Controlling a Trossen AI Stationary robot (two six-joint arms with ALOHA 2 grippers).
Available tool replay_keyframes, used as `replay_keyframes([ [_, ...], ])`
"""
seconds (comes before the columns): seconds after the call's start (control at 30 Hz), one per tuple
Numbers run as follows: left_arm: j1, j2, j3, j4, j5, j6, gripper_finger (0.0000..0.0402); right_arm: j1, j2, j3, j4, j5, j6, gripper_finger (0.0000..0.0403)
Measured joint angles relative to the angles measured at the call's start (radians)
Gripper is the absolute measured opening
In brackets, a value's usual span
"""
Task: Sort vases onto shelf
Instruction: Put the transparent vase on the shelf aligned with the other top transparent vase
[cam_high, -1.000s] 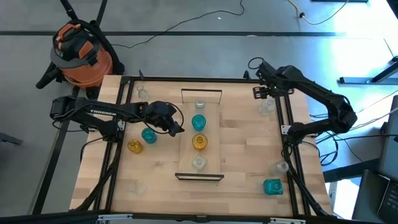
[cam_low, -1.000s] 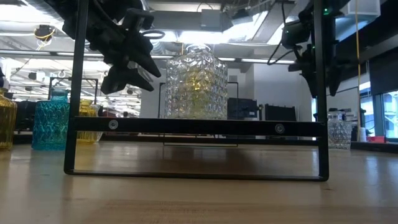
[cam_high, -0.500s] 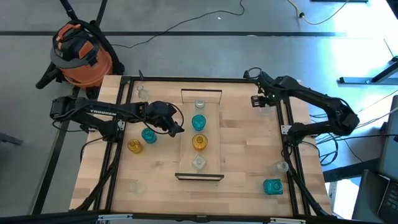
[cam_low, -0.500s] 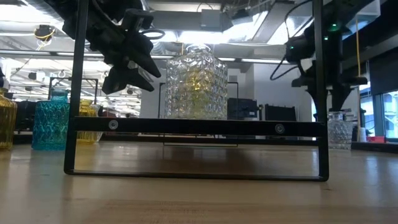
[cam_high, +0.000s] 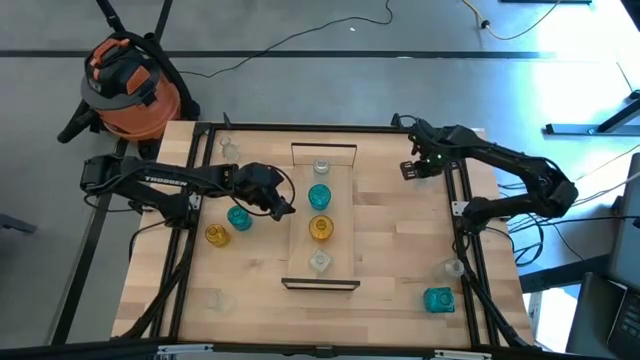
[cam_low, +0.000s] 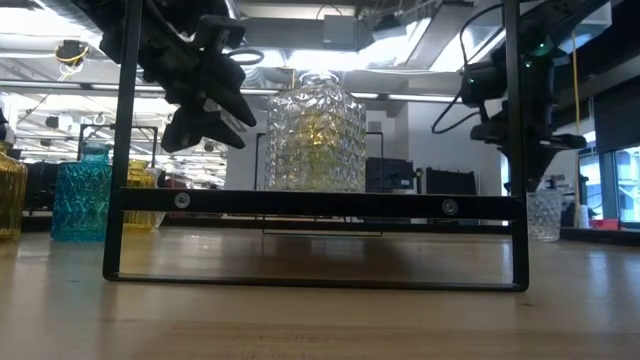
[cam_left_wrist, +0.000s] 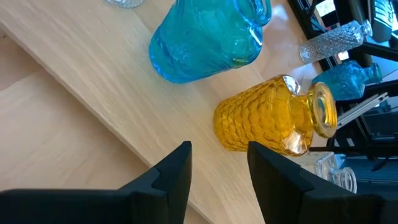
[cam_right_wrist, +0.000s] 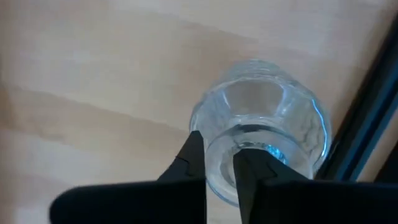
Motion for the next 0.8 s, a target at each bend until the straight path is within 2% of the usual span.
replay_keyframes([
  [0.07,-0.002,0.0,0.0,-0.002,0.0,-0.003,0.0149,0.032,0.004,0.025,-0.022,-0.026,-0.019,0.0028],
  [0.23,-0.004,0.0,0.0,-0.001,0.0,-0.007,0.0149,0.148,0.007,0.134,-0.056,-0.069,-0.056,0.001],
  [0.47,-0.004,0.0,0.0,0.0,-0.007,-0.009,0.0149,0.321,0.036,0.37,-0.116,-0.049,-0.062,0.0009],
  [0.63,-0.003,0.0,0.0,0.0,-0.017,-0.009,0.0149,0.439,0.139,0.569,-0.148,0.014,-0.073,0.0009],
  [0.8,-0.003,0.0,0.0,-0.002,-0.018,-0.008,0.0149,0.491,0.311,0.722,-0.183,0.04,-0.12,0.0009],
])
